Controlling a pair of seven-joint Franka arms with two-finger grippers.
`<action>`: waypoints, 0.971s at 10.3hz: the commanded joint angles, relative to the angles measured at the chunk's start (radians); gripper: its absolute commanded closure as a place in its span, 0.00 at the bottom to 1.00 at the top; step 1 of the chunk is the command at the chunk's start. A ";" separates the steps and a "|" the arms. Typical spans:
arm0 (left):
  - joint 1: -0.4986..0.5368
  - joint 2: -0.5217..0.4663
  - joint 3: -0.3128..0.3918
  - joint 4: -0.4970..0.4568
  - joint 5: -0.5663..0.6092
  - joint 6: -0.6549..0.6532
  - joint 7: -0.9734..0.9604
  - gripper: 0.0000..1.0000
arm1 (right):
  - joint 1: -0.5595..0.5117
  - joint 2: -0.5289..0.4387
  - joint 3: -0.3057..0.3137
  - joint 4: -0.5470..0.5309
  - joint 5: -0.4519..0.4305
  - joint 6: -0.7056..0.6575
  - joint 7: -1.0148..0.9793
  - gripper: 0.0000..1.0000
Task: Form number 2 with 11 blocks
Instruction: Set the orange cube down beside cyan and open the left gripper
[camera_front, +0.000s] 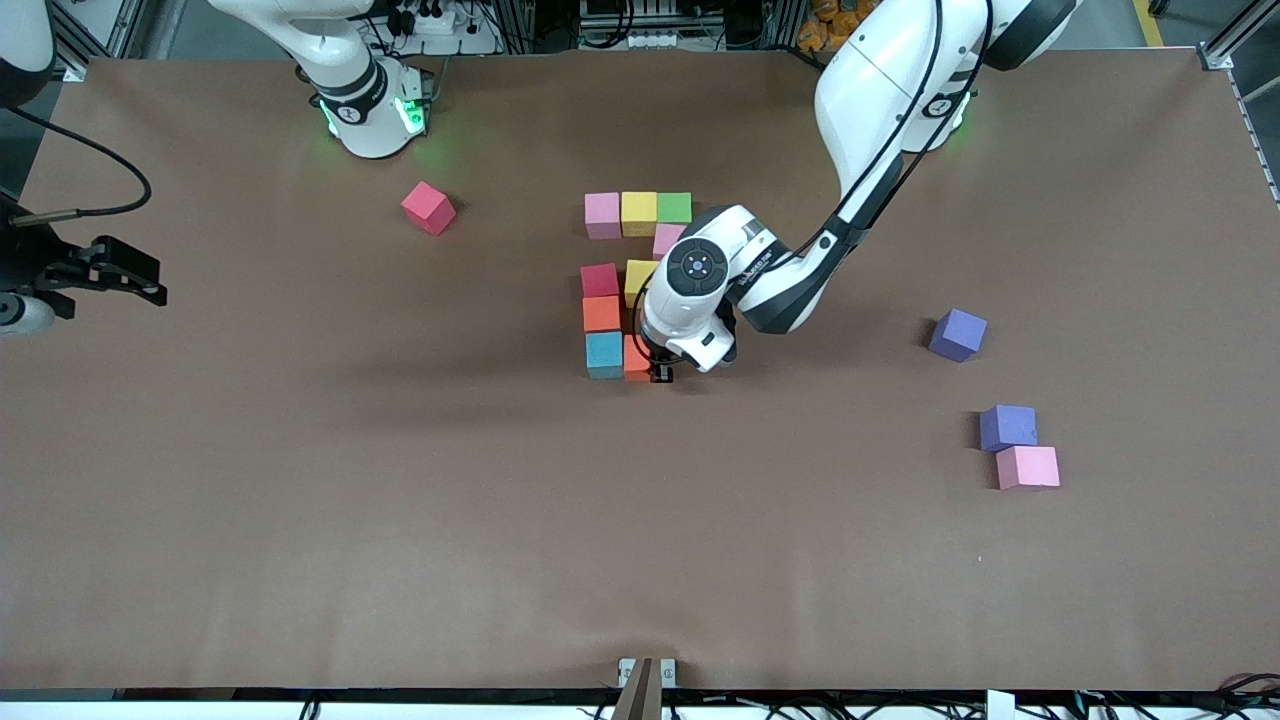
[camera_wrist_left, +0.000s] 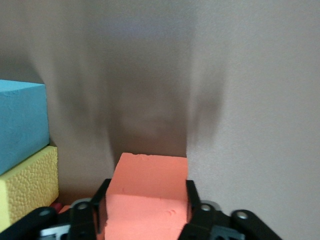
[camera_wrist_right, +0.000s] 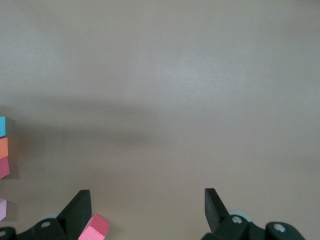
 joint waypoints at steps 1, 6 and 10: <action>-0.023 -0.019 0.007 -0.028 -0.005 0.008 -0.012 0.00 | 0.001 -0.006 0.000 -0.006 0.009 -0.002 0.010 0.00; -0.019 -0.025 0.007 -0.028 -0.004 0.001 -0.011 0.00 | 0.000 -0.007 0.000 -0.006 0.011 0.000 0.010 0.00; -0.016 -0.053 0.007 -0.030 -0.004 -0.005 -0.007 0.00 | 0.000 -0.007 0.000 -0.006 0.012 -0.003 0.010 0.00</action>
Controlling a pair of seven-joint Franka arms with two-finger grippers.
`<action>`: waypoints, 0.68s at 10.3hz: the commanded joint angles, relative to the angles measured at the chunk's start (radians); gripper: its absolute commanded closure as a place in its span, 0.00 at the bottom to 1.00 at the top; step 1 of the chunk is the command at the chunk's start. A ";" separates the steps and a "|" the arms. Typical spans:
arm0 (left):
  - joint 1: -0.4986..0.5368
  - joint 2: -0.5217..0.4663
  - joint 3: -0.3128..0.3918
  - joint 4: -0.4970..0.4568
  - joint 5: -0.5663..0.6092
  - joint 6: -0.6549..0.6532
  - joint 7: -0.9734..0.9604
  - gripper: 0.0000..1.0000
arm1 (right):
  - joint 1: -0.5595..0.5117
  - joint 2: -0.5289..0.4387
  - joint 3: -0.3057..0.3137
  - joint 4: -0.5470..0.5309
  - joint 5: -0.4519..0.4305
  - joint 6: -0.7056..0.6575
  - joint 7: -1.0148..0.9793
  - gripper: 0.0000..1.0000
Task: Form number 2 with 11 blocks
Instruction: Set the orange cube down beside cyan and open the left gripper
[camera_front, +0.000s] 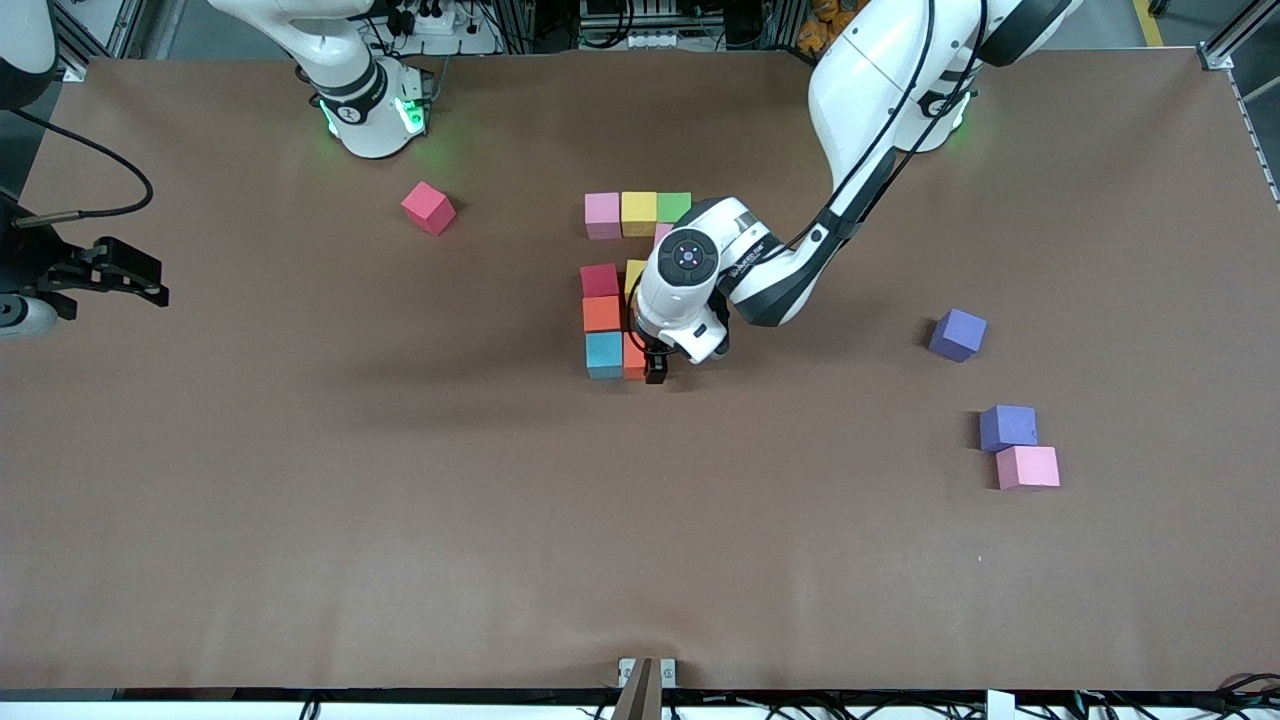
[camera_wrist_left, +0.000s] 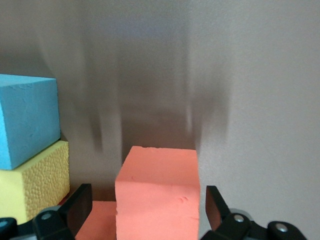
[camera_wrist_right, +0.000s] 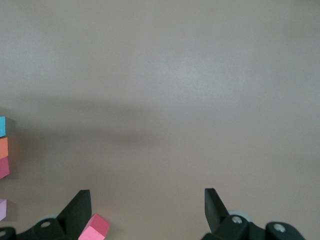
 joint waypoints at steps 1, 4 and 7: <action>0.000 -0.041 0.005 -0.022 -0.004 -0.010 -0.006 0.00 | 0.000 -0.007 0.001 -0.006 0.012 -0.007 0.010 0.00; 0.004 -0.065 0.004 -0.020 -0.004 -0.028 0.000 0.00 | 0.000 -0.007 0.001 -0.006 0.012 -0.007 0.010 0.00; 0.018 -0.093 0.004 -0.019 -0.004 -0.048 0.043 0.00 | 0.000 -0.007 0.001 -0.006 0.012 -0.007 0.008 0.00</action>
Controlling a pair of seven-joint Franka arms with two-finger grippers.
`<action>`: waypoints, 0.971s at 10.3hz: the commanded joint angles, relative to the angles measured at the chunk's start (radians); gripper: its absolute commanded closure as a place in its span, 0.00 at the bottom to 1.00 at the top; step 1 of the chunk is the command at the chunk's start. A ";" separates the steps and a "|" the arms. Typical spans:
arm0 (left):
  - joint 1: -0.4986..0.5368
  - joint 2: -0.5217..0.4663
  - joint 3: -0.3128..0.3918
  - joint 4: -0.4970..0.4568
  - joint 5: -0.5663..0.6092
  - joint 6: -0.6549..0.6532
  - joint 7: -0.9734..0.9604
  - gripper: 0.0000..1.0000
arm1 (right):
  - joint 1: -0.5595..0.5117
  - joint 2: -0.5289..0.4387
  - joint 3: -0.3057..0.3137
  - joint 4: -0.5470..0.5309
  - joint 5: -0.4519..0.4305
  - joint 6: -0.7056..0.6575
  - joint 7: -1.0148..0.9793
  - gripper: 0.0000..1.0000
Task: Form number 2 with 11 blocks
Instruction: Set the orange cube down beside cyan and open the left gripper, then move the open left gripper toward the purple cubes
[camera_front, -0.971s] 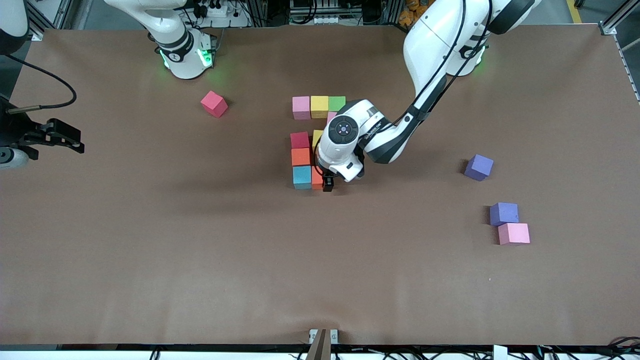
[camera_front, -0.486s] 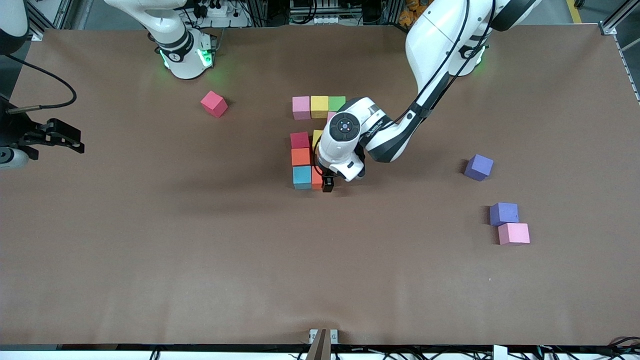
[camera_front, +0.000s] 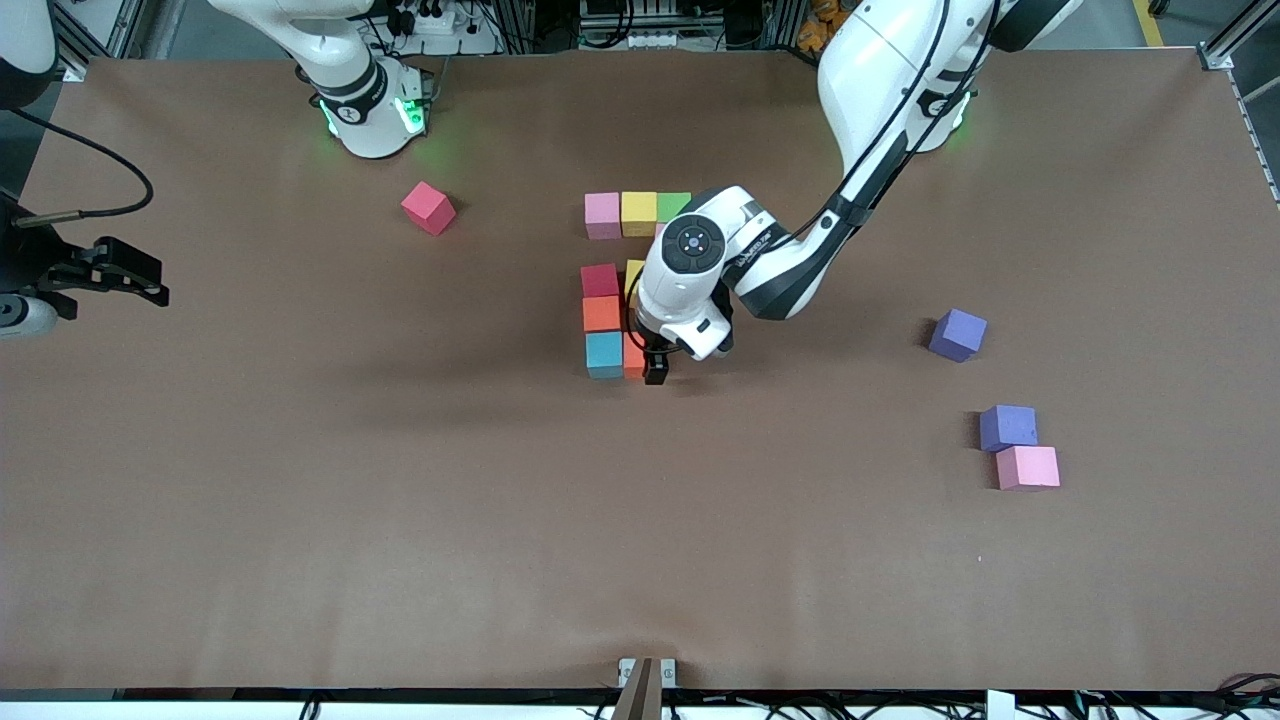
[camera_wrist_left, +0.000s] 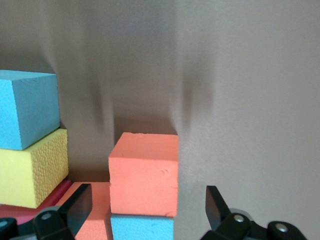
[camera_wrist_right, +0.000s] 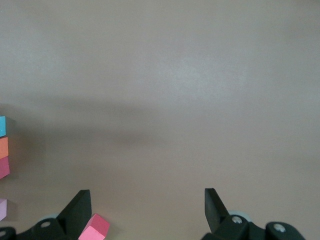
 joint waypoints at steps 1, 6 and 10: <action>0.025 -0.053 0.001 -0.019 -0.004 -0.044 0.059 0.00 | -0.002 -0.007 0.001 -0.006 0.012 -0.006 0.008 0.00; 0.098 -0.095 0.003 -0.019 -0.002 -0.087 0.207 0.00 | -0.002 -0.009 0.001 -0.006 0.012 -0.009 0.004 0.00; 0.182 -0.121 0.008 -0.020 -0.002 -0.175 0.420 0.00 | -0.003 -0.007 0.001 -0.007 0.012 -0.013 0.001 0.00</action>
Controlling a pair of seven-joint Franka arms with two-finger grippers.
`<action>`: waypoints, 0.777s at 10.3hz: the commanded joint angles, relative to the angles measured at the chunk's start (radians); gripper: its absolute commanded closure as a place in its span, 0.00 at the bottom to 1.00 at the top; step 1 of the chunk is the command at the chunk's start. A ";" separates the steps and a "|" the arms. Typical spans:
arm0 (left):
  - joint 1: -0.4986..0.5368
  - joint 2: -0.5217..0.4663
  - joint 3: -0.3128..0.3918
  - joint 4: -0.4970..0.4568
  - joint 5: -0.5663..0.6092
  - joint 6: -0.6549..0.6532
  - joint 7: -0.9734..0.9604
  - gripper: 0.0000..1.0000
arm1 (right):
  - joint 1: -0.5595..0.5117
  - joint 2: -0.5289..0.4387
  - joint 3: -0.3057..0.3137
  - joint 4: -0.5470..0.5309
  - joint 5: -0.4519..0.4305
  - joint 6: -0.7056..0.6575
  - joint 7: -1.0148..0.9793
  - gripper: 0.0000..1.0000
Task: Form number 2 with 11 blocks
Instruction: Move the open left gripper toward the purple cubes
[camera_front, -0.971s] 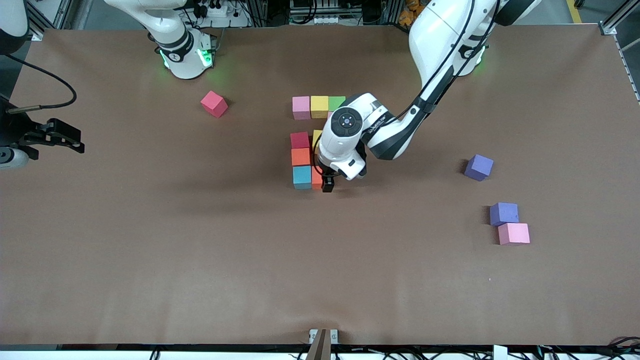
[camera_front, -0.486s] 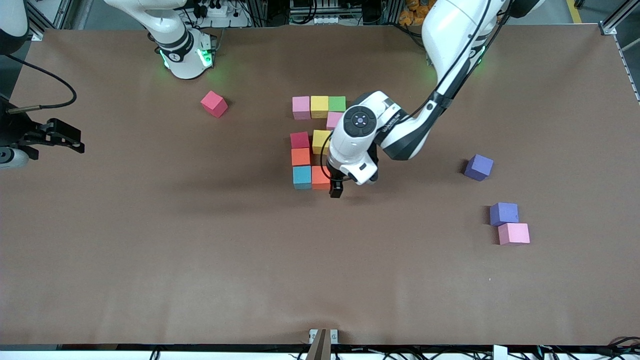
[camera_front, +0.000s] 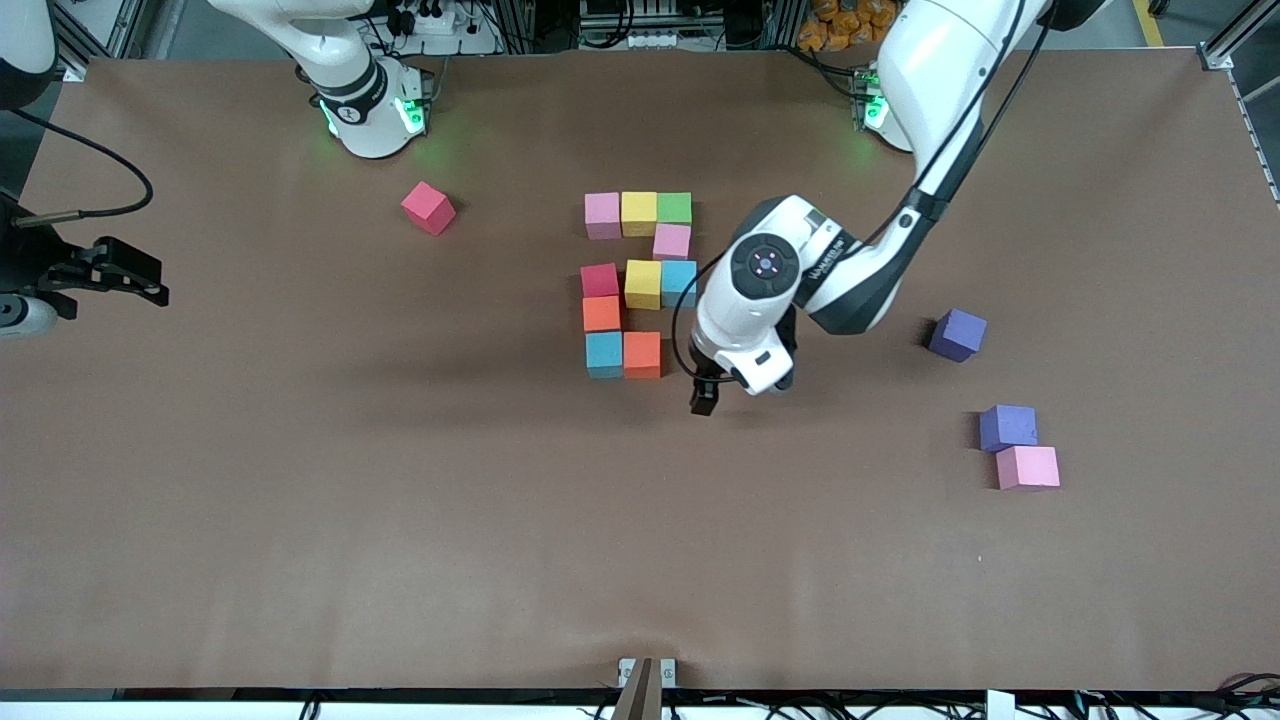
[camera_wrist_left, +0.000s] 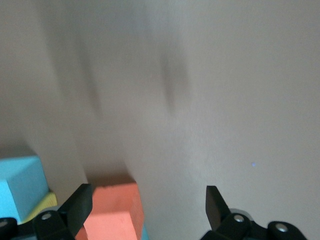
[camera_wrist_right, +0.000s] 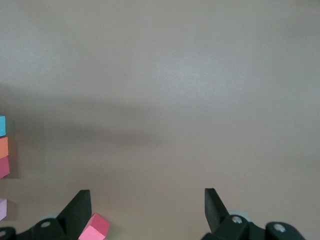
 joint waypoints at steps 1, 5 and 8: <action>0.059 -0.058 -0.002 -0.020 -0.003 -0.083 0.140 0.00 | -0.003 -0.007 0.001 -0.007 0.010 -0.014 0.001 0.00; 0.151 -0.101 0.000 -0.023 -0.003 -0.185 0.409 0.00 | -0.003 -0.007 0.001 -0.019 0.010 -0.011 0.001 0.00; 0.215 -0.127 0.000 -0.041 0.036 -0.206 0.640 0.00 | -0.003 -0.007 0.001 -0.022 0.010 -0.012 0.001 0.00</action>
